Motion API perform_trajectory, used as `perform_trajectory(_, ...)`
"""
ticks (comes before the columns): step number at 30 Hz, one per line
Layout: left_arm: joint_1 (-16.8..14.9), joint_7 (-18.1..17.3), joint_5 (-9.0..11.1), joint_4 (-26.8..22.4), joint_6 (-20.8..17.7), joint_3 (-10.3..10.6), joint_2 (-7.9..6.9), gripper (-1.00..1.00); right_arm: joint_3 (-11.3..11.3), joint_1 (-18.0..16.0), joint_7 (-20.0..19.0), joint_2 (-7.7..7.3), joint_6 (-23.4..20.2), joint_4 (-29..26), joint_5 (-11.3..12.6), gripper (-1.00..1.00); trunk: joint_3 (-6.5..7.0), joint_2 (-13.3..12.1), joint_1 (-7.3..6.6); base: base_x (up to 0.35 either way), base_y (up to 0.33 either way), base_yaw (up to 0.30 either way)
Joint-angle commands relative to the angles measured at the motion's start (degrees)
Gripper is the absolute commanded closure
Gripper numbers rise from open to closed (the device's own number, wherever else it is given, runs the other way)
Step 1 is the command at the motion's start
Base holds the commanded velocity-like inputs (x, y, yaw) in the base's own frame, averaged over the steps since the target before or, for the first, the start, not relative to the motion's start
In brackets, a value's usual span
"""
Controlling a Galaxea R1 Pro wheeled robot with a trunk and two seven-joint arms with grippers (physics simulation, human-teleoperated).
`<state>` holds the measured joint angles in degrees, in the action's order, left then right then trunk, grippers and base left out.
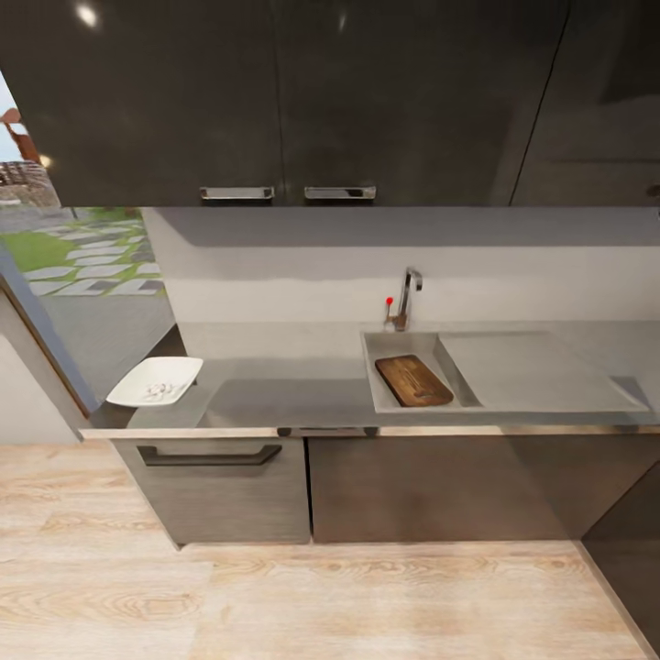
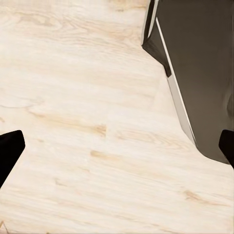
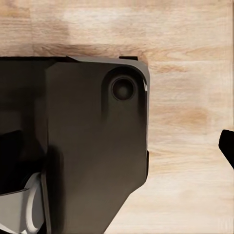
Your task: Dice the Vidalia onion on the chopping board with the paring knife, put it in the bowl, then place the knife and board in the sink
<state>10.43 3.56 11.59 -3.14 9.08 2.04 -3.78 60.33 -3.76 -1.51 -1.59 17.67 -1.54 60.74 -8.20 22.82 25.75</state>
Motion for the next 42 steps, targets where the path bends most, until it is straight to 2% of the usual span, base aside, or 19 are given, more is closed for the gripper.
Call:
perform_trajectory(1,0.0,0.1,0.4,-0.1,0.1,0.2,0.00,-1.00,0.3,0.0,-0.2,-0.05,0.2,0.0,0.6,-1.00,0.00,0.1,0.03,0.000,0.000,0.000)
perform_trajectory(42,0.0,0.1,0.4,-0.1,0.1,0.2,0.00,-1.00,0.3,0.0,-0.2,0.08,0.2,-0.2,0.7,-1.00,3.78,0.1,0.03,0.000,0.000,0.000)
